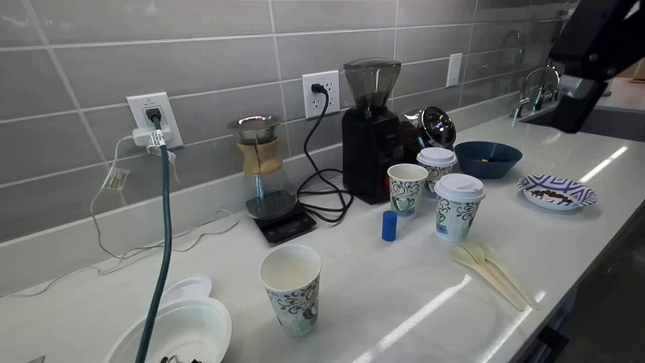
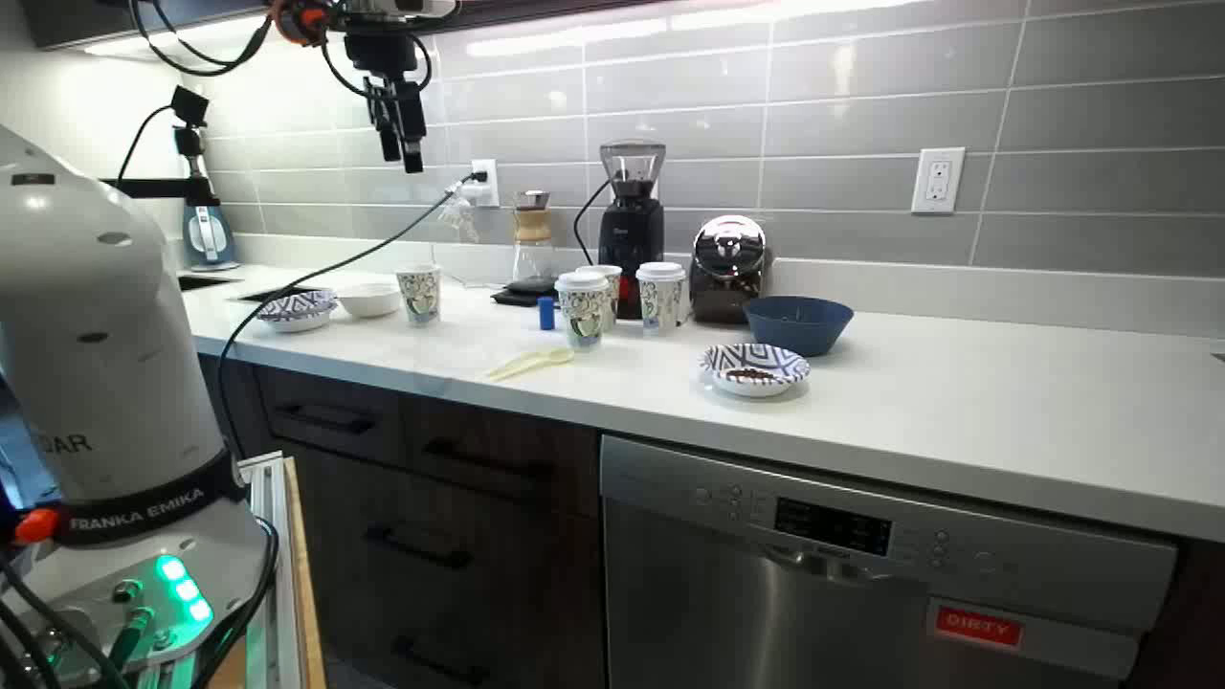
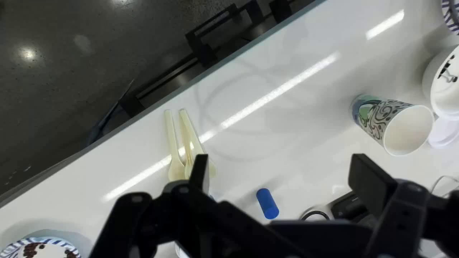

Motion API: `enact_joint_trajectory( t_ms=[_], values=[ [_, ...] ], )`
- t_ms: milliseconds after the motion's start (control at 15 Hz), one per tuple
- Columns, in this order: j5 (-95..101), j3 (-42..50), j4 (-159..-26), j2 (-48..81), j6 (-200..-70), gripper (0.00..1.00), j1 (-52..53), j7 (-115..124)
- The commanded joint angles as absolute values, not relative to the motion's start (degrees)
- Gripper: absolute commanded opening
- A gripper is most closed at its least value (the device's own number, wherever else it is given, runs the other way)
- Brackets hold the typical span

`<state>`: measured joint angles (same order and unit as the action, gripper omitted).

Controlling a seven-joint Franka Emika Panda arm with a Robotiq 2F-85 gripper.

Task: Pick up the white paper cup lid on the left and move it to the right

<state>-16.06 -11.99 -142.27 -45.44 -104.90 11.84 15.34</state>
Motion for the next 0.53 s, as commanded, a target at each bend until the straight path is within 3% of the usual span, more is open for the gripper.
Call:
enact_joint_trajectory(
  t_ms=[0, 467],
  values=[
    [-16.52, -12.57, -142.05, -45.53, -104.58, 1.0, 10.96, 14.86],
    [-16.11, -15.66, -140.11, -41.26, -106.04, 1.0, 11.75, 15.33]
  ],
)
